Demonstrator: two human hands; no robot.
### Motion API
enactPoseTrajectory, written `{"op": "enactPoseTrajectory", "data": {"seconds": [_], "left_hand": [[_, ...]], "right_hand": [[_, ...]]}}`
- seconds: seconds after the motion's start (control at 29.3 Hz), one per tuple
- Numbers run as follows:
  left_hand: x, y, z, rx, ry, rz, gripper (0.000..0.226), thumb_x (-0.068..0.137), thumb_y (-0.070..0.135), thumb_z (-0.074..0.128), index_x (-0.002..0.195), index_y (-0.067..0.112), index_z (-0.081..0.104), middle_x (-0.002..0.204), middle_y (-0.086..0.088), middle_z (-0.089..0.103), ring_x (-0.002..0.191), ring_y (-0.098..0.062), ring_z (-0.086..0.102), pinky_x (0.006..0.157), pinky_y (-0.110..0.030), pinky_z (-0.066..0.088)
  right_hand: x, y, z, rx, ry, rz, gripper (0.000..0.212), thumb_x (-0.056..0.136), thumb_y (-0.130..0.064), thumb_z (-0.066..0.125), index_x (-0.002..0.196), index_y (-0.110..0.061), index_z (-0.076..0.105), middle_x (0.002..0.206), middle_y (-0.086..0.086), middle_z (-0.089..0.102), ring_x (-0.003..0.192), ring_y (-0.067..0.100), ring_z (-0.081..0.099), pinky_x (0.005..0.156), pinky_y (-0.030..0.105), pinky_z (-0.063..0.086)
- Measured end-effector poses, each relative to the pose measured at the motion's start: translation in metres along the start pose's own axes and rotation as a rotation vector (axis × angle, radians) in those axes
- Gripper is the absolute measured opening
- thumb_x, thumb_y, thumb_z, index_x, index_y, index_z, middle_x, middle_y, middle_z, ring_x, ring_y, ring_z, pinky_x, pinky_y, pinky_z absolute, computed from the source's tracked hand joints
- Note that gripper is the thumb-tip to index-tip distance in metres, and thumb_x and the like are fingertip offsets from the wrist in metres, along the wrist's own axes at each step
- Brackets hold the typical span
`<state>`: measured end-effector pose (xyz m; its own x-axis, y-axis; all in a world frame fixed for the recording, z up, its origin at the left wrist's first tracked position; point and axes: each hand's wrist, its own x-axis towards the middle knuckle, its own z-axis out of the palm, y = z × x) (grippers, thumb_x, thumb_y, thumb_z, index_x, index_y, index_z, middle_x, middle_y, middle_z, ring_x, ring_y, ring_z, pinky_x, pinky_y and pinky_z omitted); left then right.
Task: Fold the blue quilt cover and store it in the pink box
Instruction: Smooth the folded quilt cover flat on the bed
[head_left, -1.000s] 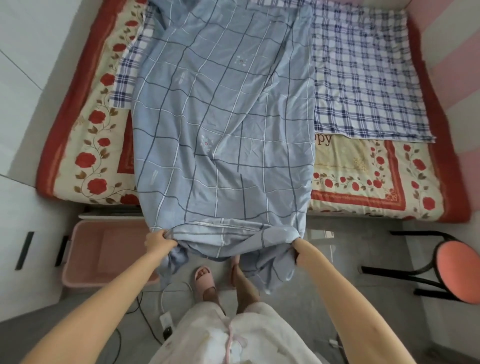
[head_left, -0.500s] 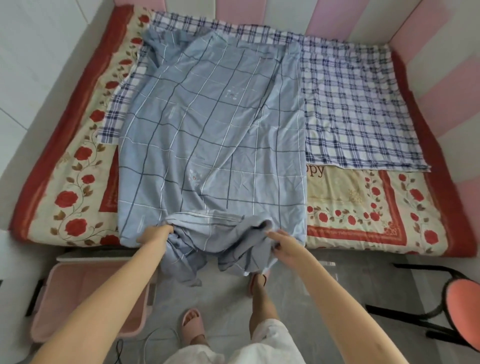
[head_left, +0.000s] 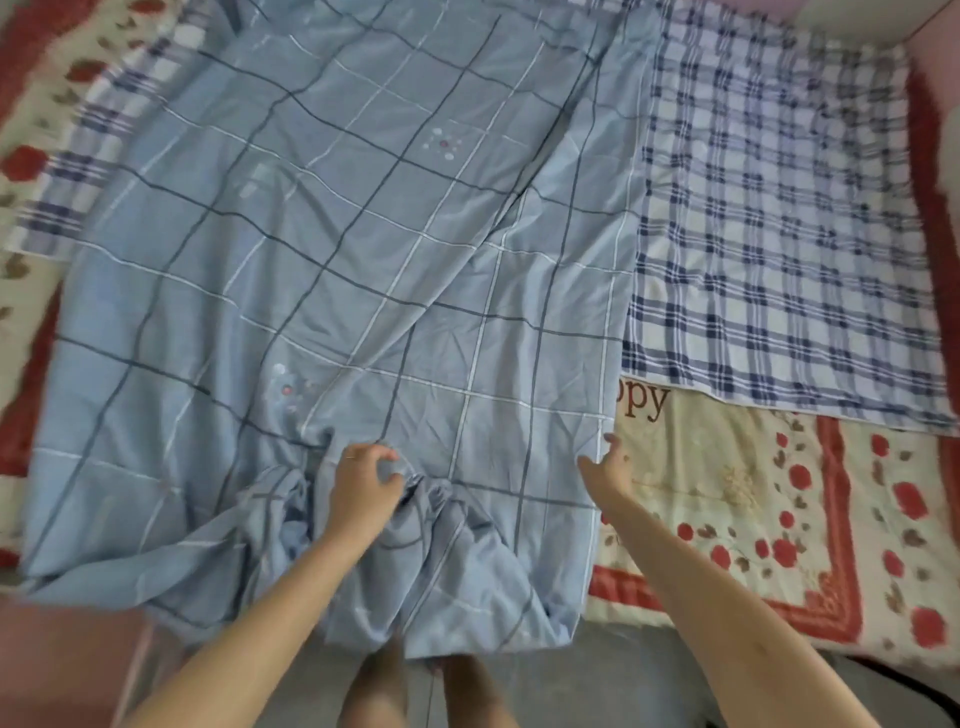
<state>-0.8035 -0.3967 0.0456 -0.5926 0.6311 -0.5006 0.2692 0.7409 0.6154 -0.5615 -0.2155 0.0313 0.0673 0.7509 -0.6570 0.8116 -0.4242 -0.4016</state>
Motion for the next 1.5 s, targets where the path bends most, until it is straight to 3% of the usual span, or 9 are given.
{"op": "enactPoseTrajectory", "data": {"seconds": [0.17,0.34,0.48,0.62,0.82,1.09,1.2,1.37,1.5], "left_hand": [[0.091,0.03,0.09,0.323,-0.145,0.195,0.047,0.083,0.017,0.063,0.129,0.017,0.053,0.152,-0.014,0.024,0.14,-0.027,0.027,0.106,-0.038,0.03],[0.18,0.037,0.159,0.6,-0.162,0.244,0.078,0.09,0.042,0.055,0.151,0.03,0.007,0.157,-0.005,-0.019,0.145,-0.025,-0.014,0.114,-0.052,0.004],[0.211,0.029,0.185,0.696,-0.079,0.373,0.078,0.093,0.049,0.044,0.151,0.032,-0.004,0.158,-0.002,-0.02,0.145,-0.023,-0.018,0.111,-0.06,-0.001],[0.233,0.025,0.208,0.668,0.001,0.48,0.068,0.087,0.049,0.041,0.148,0.031,0.018,0.159,-0.006,0.012,0.146,-0.028,0.008,0.102,-0.071,0.014],[0.248,0.059,0.213,0.618,-0.001,0.389,0.069,0.093,0.049,0.034,0.152,0.031,0.004,0.159,-0.003,-0.012,0.146,-0.025,-0.012,0.107,-0.067,-0.001],[0.253,0.087,0.217,0.68,-0.142,0.214,0.089,0.09,0.065,0.034,0.143,0.031,-0.029,0.143,0.004,-0.046,0.139,-0.026,-0.032,0.105,-0.068,-0.008],[0.254,0.091,0.215,0.622,-0.121,0.164,0.099,0.084,0.067,0.044,0.144,0.032,-0.028,0.146,0.005,-0.043,0.14,-0.022,-0.031,0.106,-0.068,-0.006],[0.267,0.106,0.207,0.562,-0.179,0.028,0.131,0.063,0.075,0.064,0.14,0.033,-0.033,0.147,0.002,-0.043,0.139,-0.022,-0.033,0.105,-0.07,-0.003],[0.272,0.106,0.199,0.72,-0.378,-0.039,0.147,0.051,0.081,0.065,0.126,0.03,-0.05,0.13,-0.001,-0.06,0.127,-0.025,-0.048,0.102,-0.072,-0.007]], "right_hand": [[0.134,-0.026,0.014,-0.596,0.079,-0.372,0.063,0.09,-0.013,0.049,0.145,-0.026,0.023,0.144,0.018,0.024,0.126,0.036,0.035,0.099,0.047,0.04],[0.247,-0.069,0.03,-0.238,0.304,-0.183,0.056,0.092,-0.031,0.047,0.143,-0.035,0.024,0.147,0.013,0.023,0.132,0.034,0.029,0.105,0.05,0.028],[0.295,-0.089,0.018,-0.143,0.492,-0.141,0.067,0.094,-0.041,0.049,0.15,-0.031,0.014,0.149,0.018,0.03,0.136,0.035,0.027,0.111,0.047,0.017],[0.334,-0.089,0.001,0.039,0.406,-0.298,0.053,0.097,-0.017,0.042,0.144,-0.037,0.028,0.128,0.009,0.052,0.102,0.03,0.056,0.083,0.041,0.048],[0.352,-0.064,-0.037,-0.156,0.439,-0.387,0.052,0.096,-0.01,0.031,0.137,-0.036,0.048,0.129,0.009,0.057,0.106,0.033,0.057,0.076,0.036,0.049],[0.357,-0.053,-0.047,0.386,0.394,-0.152,0.039,0.096,-0.012,0.04,0.122,-0.028,0.064,0.123,-0.002,0.062,0.1,0.021,0.059,0.076,0.02,0.04],[0.357,-0.065,-0.044,0.226,0.423,-0.086,0.039,0.092,-0.008,0.039,0.123,-0.025,0.055,0.103,0.005,0.059,0.086,0.025,0.057,0.071,0.033,0.047],[0.367,-0.102,-0.052,0.302,0.423,-0.062,0.065,0.089,-0.033,0.061,0.142,-0.016,0.026,0.143,0.011,0.04,0.124,0.034,0.047,0.1,0.045,0.04],[0.384,-0.127,-0.063,0.474,0.263,-0.042,0.073,0.088,-0.021,0.065,0.145,-0.016,0.02,0.137,0.011,0.044,0.122,0.032,0.048,0.101,0.038,0.039]]}}
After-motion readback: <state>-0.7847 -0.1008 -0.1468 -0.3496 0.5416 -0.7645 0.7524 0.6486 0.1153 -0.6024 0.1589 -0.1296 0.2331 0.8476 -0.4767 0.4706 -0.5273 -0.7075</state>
